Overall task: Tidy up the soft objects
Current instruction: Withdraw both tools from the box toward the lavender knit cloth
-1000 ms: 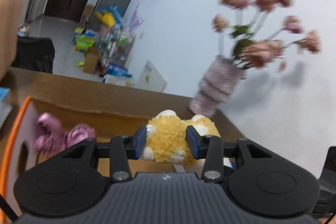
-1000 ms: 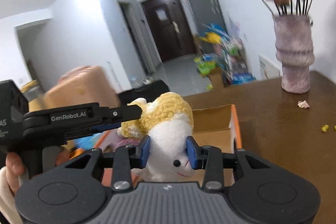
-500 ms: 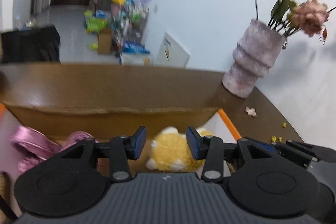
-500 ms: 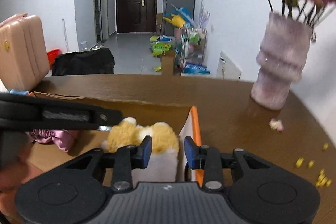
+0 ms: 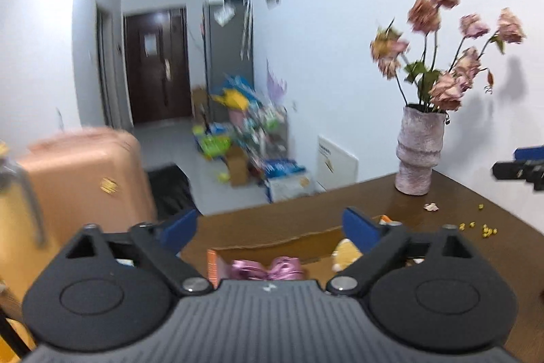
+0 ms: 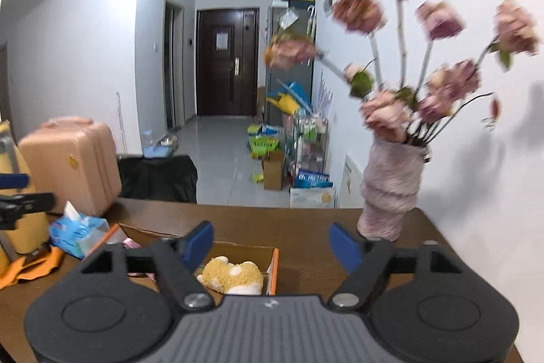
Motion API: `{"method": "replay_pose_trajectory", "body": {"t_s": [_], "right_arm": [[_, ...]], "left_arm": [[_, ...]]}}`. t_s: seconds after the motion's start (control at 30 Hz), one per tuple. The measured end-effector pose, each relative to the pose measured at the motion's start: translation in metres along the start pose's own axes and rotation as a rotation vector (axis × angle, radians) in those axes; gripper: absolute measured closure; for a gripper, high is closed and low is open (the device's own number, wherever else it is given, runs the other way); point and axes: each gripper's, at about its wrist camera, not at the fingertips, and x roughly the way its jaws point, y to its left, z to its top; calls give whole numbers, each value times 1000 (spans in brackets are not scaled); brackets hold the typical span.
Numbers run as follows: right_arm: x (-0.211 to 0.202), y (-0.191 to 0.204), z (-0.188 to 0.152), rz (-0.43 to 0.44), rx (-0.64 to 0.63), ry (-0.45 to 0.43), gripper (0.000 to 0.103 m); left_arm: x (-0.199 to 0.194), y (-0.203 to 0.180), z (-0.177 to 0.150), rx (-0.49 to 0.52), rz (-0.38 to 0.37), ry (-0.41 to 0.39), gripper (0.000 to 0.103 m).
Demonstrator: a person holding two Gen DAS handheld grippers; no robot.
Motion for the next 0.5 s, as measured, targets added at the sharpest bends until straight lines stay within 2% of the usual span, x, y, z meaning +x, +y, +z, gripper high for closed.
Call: {"method": "replay_pose_trajectory", "body": {"t_s": [0.17,0.3,0.4,0.5], "right_arm": [[-47,0,-7,21,29,-16,25],[-74,7,-9,29,35,-57,24],[-98,17,-21,44,42,-93,22],[-122,25,-45,75,46,-123,20]], "left_arm": [[-52,1,2,2,15,-13,5],[-90,2,-1,-3,9,-56,4],[-117,-1,-14,-13,21,-88,4],[-149,-1,-41,-34,30,-102,4]]}}
